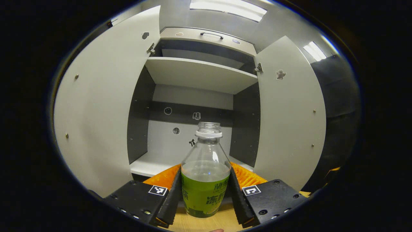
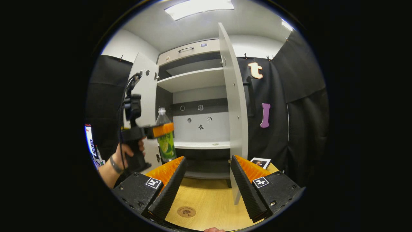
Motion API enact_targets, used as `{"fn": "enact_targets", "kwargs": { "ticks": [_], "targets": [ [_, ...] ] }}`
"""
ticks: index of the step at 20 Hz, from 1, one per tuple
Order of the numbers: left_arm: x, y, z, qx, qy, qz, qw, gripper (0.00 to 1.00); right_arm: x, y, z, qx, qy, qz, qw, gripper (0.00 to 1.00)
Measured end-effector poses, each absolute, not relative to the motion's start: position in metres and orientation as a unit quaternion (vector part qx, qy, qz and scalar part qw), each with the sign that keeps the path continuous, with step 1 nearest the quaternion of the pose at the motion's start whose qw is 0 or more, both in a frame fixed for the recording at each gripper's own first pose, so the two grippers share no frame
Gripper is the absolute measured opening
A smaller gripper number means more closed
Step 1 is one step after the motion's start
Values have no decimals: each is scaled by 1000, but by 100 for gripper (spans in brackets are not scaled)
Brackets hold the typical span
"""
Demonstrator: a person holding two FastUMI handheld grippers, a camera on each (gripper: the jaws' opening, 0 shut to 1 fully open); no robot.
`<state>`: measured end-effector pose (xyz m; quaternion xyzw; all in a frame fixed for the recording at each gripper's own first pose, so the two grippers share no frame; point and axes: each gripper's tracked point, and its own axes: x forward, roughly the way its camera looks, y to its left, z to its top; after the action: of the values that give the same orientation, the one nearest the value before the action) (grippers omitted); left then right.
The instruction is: Grasp the bottle in the cabinet with the left hand and place it on the coaster, then close the right door with the right hand and the left door with the left hand.
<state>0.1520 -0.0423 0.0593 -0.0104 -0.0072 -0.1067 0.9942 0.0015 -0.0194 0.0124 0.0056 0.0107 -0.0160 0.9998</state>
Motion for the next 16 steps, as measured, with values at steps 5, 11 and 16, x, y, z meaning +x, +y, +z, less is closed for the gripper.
{"fn": "enact_targets", "kwargs": {
  "ticks": [5, 11, 16],
  "targets": [
    [121, -52, -6, -24, -9, -78, 997, 69, 0, -18, 25, -14, 3, -14, 1000, 85],
    [94, -72, -111, -4, 22, -58, 998, 69, -6, -16, 28, -29, 7, -18, 999, 85],
    [83, -78, -164, -12, 47, -40, 998, 69, -11, -21, 31, -40, 4, -27, 999, 85]
  ]
}}
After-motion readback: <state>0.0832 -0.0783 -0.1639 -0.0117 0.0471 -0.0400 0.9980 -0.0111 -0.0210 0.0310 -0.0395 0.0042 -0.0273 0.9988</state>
